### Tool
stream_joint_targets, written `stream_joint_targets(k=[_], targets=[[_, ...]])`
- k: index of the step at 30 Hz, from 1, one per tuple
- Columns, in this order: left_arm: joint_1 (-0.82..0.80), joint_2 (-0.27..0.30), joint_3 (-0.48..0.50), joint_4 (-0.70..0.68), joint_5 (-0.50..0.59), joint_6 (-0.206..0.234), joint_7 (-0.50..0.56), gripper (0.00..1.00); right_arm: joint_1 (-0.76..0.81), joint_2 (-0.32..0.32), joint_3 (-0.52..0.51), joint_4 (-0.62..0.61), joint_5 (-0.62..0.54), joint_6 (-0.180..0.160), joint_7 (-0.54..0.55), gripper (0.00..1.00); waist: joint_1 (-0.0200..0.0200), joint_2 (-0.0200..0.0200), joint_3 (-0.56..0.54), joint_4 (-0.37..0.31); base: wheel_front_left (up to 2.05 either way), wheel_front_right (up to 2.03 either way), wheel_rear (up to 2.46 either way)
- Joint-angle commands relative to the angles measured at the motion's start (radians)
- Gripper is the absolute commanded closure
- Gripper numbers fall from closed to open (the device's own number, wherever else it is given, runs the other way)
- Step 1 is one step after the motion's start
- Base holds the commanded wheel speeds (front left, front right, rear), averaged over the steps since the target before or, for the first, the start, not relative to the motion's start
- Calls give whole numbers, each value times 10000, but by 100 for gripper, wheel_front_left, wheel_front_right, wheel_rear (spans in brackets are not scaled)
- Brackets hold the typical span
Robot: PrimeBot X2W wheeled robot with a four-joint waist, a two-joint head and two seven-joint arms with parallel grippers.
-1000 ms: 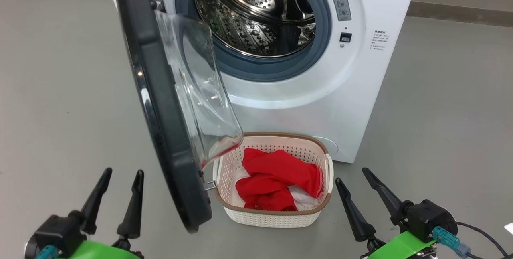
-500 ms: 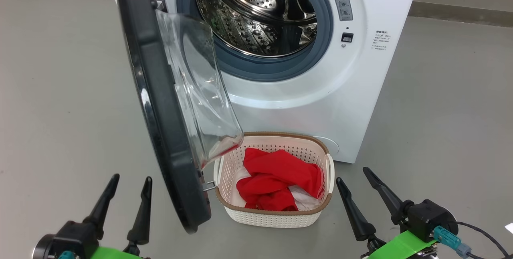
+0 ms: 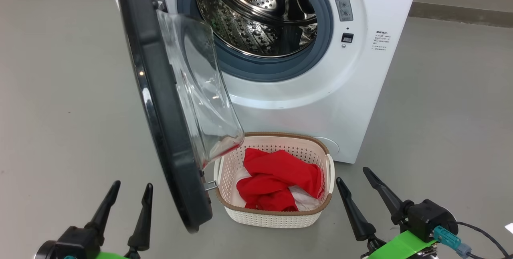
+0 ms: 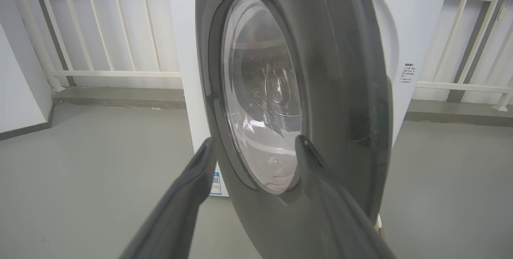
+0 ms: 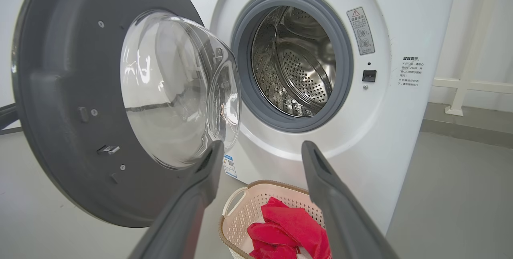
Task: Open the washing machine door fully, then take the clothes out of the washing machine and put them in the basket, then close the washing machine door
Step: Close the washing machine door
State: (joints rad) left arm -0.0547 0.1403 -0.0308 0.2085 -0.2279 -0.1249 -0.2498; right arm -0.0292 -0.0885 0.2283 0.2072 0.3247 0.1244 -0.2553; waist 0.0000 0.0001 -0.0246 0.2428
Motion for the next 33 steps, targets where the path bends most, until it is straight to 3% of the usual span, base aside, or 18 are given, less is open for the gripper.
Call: stream_joint_targets(k=[1, 15, 17, 18, 19, 25, 28, 33], targets=[[-235, 116, 405, -181, 143, -56, -120, 0, -325, 3, 140, -277, 176, 63, -65, 0, 0, -1, -3, -3, 0, 0, 0], [-242, 136, 400, -153, 127, -57, -120, 0, -351, 3, 159, -239, 224, 63, -65, 0, 0, -1, 7, -57, 0, 0, 0], [-267, 148, 361, -107, 56, -57, -120, 5, -353, 4, 156, -238, 226, 63, -65, 0, 0, -1, 6, -56, 0, 0, 0], [-308, 140, 324, -67, -73, -57, -120, 94, -353, 5, 151, -238, 226, 63, -65, 0, 0, -1, 1, -53, 0, 0, 0], [-352, 155, 275, -22, -200, -57, -120, 100, -351, 5, 149, -237, 228, 63, -65, 0, 0, -1, -5, -50, 0, 0, 0], [-933, -166, 497, -84, -2406, -57, -120, 100, -324, 18, 160, -237, 240, 63, -65, 0, 0, -1, -34, -15, 0, 0, 0], [-1287, -401, 608, -159, -4634, -57, 34, 100, -321, 26, 177, -219, 244, 63, -65, 0, 0, -1, -49, -26, 0, 0, 0], [-1877, -637, 1233, -481, -8345, -57, 1329, 100, -325, 40, 206, -164, 245, 63, -65, 0, 0, -1, -44, -96, 0, 0, 0]])
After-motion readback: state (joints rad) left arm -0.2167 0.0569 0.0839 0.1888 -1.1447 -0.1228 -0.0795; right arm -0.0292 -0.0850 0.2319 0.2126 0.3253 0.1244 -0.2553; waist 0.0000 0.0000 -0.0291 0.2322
